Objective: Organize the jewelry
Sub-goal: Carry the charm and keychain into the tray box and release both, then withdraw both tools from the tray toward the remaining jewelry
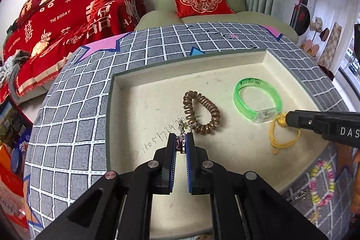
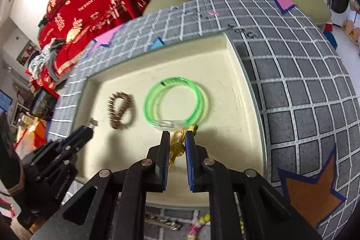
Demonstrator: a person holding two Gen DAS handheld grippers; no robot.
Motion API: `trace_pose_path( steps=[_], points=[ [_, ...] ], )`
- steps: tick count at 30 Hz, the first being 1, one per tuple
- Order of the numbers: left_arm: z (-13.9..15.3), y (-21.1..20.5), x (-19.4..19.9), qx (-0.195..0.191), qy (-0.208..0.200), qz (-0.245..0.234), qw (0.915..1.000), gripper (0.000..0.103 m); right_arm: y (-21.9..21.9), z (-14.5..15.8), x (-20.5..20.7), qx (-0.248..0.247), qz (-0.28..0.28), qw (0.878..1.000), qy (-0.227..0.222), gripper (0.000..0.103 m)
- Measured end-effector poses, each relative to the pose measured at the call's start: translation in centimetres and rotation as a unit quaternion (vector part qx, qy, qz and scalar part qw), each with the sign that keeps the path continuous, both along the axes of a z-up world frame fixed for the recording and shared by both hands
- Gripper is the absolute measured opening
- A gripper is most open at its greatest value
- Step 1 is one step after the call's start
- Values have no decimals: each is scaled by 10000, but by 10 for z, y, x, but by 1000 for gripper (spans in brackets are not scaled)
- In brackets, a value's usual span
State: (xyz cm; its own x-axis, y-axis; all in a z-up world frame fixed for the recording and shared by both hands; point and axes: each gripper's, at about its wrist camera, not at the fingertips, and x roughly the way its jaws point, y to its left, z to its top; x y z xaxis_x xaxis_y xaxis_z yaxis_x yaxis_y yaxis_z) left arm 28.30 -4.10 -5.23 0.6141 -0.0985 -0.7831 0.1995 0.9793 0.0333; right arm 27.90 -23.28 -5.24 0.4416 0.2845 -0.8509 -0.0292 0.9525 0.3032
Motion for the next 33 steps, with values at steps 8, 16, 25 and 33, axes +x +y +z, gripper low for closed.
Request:
trace_pose_path(
  steps=[8,16,25,33],
  points=[
    [-13,-6,2,232,51,7,9997,18,-1,-12,3,-260,-16,9996,54,15],
    [-11,-6,0,272,77,69,9996,18,1,-6,1,-166,19,9998,-73,55],
    [17,-1,-9,-72,-246,22,9997,18,-23,30,-15,349,-391,9975,-480,58],
    [29,7,-17,-340,-216,339,9986,103,-33,47,-44,352,-429,9967,-595,59]
  ],
)
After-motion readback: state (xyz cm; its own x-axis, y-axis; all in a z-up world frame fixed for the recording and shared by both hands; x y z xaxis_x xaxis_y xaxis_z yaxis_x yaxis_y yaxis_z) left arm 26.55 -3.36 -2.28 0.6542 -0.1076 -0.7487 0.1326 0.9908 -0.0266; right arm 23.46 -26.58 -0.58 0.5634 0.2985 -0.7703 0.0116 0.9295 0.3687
